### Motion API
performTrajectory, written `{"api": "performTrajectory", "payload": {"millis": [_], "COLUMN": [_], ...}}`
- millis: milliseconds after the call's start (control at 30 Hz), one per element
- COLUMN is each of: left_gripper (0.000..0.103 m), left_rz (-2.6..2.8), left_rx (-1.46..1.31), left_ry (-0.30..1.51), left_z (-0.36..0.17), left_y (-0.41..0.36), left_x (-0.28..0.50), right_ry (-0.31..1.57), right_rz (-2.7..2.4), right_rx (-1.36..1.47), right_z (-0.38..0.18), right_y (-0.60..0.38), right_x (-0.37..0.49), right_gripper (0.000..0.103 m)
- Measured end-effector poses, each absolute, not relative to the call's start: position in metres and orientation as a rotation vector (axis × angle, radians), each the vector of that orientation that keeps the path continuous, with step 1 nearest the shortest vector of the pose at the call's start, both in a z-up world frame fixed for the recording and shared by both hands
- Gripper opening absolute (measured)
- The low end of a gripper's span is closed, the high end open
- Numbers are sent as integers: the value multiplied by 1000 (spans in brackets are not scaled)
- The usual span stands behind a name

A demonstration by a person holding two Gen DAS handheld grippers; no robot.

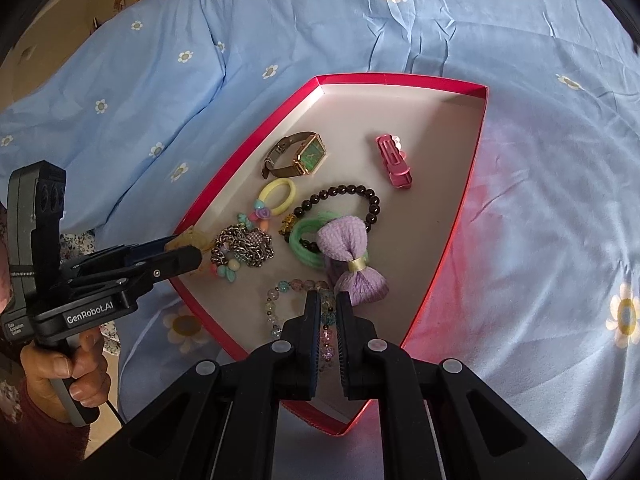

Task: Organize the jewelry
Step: 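Carry the butterfly clip and beaded bracelet into the red box and open both tools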

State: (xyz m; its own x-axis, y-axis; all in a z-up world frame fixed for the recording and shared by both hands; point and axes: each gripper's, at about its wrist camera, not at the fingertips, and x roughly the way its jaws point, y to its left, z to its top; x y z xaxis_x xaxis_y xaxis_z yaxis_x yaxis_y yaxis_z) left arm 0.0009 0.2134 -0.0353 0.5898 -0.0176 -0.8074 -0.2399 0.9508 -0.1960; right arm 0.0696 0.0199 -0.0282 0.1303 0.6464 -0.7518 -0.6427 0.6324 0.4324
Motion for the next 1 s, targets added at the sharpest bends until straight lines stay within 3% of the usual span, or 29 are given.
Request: {"api": "performTrajectory", "payload": {"millis": [833,1000], "left_gripper": [39,44], "left_rz": [138,129], "left_rx": [-275,-295], "left_ry": [973,970], "left_z": [-46,-44], "left_y": [203,204], "left_x": [16,16], "right_ry": [1112,1115], "right_rz": [933,933], "right_rx": [21,31], "right_z": [-33,-32], "right_y": [22,21], "right_x": [74,73], "right_gripper": [10,13]}}
